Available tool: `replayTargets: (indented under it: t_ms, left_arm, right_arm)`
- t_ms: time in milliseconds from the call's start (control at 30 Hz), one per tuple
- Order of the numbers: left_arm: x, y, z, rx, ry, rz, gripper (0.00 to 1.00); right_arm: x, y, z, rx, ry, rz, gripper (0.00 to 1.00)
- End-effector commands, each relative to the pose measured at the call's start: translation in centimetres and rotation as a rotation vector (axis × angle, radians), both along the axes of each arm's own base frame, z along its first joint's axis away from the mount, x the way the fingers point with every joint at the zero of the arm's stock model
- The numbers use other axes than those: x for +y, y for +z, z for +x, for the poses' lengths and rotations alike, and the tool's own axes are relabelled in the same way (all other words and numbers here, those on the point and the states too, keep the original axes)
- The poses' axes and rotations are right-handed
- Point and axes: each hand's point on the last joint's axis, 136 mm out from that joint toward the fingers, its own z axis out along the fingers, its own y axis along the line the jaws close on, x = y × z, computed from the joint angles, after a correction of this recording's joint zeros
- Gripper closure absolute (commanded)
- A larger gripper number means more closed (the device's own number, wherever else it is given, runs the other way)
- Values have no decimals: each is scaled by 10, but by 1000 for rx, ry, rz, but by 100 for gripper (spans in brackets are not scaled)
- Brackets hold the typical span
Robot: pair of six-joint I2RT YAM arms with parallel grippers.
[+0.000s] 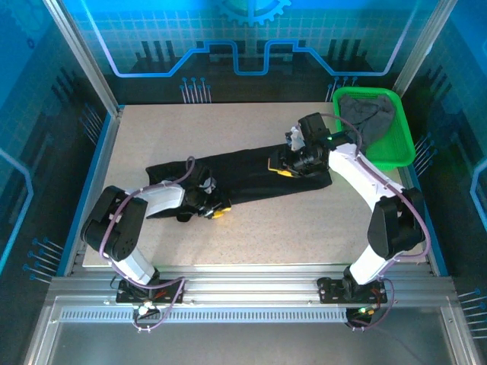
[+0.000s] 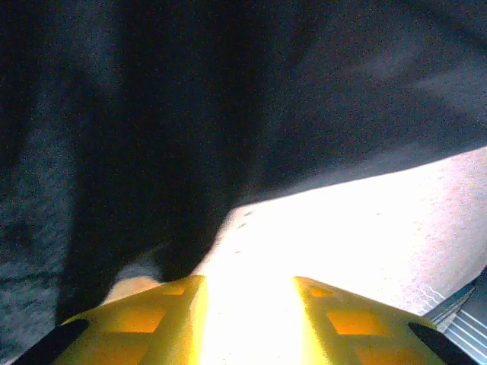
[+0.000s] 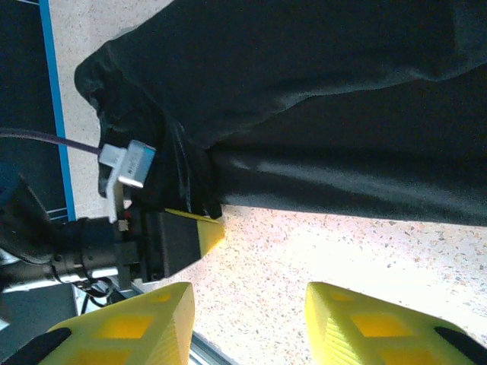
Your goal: Fold and stack the t-shirts
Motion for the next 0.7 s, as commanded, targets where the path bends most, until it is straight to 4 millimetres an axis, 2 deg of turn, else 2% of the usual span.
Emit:
replayTargets:
  t_ms: [0,100,200,267,300,400,500,567,667]
  left_arm:
    - [0,0,0,9,45,-15,66]
    - [-2,24,8,-40,51,-35,66]
    - [0,61,16,-119,69,-42,65]
    - [20,77,18,-156,98,28,63]
    - [33,78,17,-156,123,71,63]
    - [82,66,14,-101,244,148,63]
    - [122,46,5,-31,331,204,64]
    - [133,35,1,-23,342,223,63]
    - [130,18,-6,15,336,200,63]
  right_arm:
    - [8,5,-5,-1,20,25,57]
    - [11,7,-1,-4,26,28,57]
    - [12,7,1,-5,34,27,57]
    - [14,7,1,-4,39,27,57]
    - [15,7,1,-4,42,28,57]
    - [22,8,-2,-7,65,40,57]
    - [47,20,-8,-39,154,104,57]
    - [70,38,-16,-88,236,178,57]
    - [93,55,-26,-142,297,228,56]
